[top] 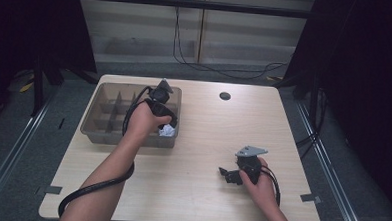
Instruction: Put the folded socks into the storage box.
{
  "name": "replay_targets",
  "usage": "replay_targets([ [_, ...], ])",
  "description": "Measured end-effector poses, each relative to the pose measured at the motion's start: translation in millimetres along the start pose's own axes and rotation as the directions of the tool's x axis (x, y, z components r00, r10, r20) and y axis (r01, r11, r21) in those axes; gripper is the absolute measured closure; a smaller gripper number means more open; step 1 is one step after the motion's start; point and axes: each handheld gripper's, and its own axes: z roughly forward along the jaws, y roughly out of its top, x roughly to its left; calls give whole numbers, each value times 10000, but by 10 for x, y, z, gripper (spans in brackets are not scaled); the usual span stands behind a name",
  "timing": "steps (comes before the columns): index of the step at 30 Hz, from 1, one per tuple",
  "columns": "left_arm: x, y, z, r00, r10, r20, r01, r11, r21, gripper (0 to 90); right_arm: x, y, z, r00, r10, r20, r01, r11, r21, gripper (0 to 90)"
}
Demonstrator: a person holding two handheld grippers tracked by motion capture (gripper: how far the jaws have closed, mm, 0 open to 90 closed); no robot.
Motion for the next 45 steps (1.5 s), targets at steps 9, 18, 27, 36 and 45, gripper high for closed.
replay_targets([
  [9, -110, 2, -61, 9995, 254, 197, -250, 9995, -196, 346, 0, 0, 0, 10000, -4, -4, 4, 10000, 0, 116],
  [18, -157, 0, -88, 9989, 417, 223, -411, 9988, -280, 344, -1, 3, 3, 10000, -3, -11, 3, 10000, 16, 116],
  [27, -191, -28, -98, 9980, 492, 407, -479, 9984, -314, 340, 3, 9, 5, 10000, 37, 0, -37, 10000, 53, 116],
  [36, -295, -67, -121, 9948, 796, 639, -779, 9965, -299, 338, 2, 9, 6, 10000, 20, -14, -20, 10000, 43, 116],
  [45, -362, -137, -122, 9917, 949, 867, -922, 9951, -343, 336, 2, 8, 6, 10000, 16, -4, -16, 10000, 40, 116],
])
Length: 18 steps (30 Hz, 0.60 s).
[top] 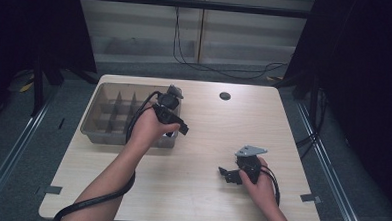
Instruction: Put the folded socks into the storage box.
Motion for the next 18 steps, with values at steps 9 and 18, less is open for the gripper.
replay_targets([
  [9, -45, -73, 28, 9995, 157, 271, -155, 9998, -93, 322, 0, 0, 0, 10000, 0, -15, 0, 10000, -2, 116],
  [18, -105, -128, 18, 9986, 271, 450, -259, 9993, -262, 290, -1, 0, 1, 10000, -16, -13, 16, 10000, -9, 116],
])
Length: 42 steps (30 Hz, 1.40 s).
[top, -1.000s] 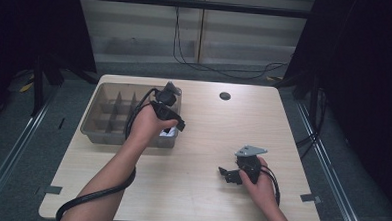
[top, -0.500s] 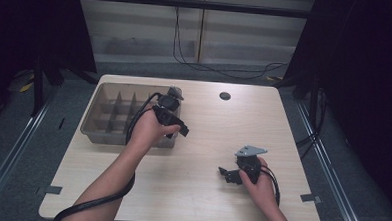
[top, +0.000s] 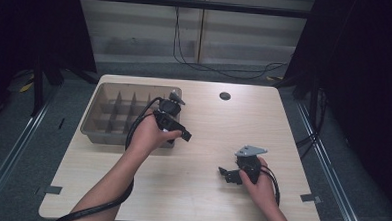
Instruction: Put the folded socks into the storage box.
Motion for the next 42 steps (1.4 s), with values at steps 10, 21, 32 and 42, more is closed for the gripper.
replay_targets([
  [10, -80, -78, -9, 9991, 325, 271, -322, 9994, -140, 256, 2, 0, -1, 10000, 29, -3, -29, 10000, 10, 116],
  [21, -149, -170, 48, 9973, 578, 453, -572, 9983, -140, 227, 2, 0, -1, 10000, 26, -1, -26, 10000, 9, 116],
  [32, -230, -285, 134, 9926, 720, 975, -710, 9974, -143, 213, 0, 0, 1, 10000, 1, -11, -1, 10000, -5, 116],
  [42, -311, -368, 179, 9881, 807, 1312, -798, 9967, -120, 210, 1, 0, 0, 10000, 1, 5, -1, 10000, -2, 116],
])
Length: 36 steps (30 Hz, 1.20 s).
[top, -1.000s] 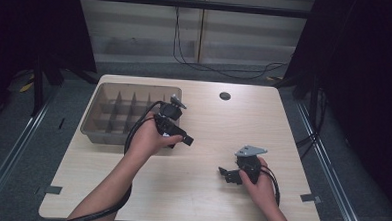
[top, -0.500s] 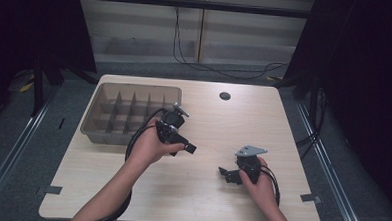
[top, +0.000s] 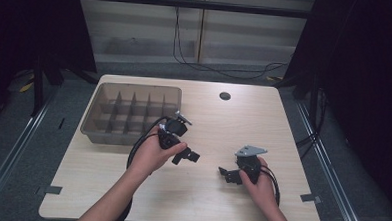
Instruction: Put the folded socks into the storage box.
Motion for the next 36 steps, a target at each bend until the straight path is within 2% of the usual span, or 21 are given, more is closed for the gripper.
replay_targets([
  [5, -12, -53, 50, 9998, 81, 202, -82, 10000, 51, 210, 2, 0, -2, 10000, 34, 5, -34, 10000, 22, 116],
  [14, -1, -135, 103, 9994, 258, 225, -260, 9996, 83, 211, 2, 0, -2, 10000, 22, 6, -22, 10000, 30, 115],
  [17, 4, -170, 124, 9986, 488, 190, -490, 9987, 116, 212, 0, 0, -1, 10000, 6, -20, -6, 10000, 17, 116],
  [21, 28, -228, 149, 9983, 549, 194, -551, 9984, 103, 212, 1, 0, -2, 10000, 21, -12, -21, 10000, 27, 116],
  [36, 185, -415, 219, 9992, 373, 157, -375, 9992, 131, 212, 1, 0, -2, 10000, 18, -2, -18, 10000, 27, 116],
])
